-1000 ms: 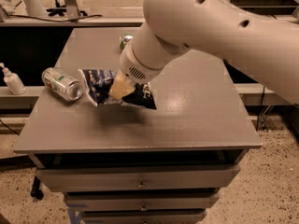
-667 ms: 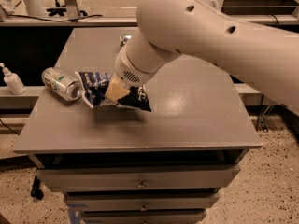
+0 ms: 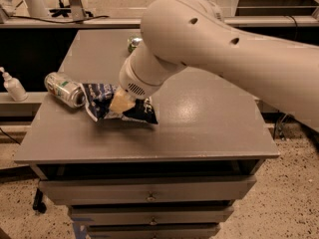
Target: Move blue chip bag near 7up can
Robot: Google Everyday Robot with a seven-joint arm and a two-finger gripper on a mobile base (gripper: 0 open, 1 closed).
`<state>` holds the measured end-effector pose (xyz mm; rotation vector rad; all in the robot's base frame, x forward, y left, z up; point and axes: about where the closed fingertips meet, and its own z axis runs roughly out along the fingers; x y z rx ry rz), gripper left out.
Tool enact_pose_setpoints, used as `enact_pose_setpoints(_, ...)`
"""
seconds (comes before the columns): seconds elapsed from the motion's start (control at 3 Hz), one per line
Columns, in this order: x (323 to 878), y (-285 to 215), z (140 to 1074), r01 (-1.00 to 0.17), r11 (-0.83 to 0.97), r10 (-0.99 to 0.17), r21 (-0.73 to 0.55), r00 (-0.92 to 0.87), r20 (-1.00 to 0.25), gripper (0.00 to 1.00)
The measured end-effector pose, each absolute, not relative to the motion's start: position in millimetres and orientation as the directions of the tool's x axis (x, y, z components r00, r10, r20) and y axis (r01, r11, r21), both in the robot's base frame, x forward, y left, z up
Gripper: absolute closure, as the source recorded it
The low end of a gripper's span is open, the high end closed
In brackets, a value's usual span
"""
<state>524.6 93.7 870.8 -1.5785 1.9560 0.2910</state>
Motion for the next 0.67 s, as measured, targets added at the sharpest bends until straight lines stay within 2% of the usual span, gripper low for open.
enact_pose_setpoints(0.67,522.5,93.9,862.5,-0.945,0.264,-0.817,-0.192,-0.113,-0.565,0.35)
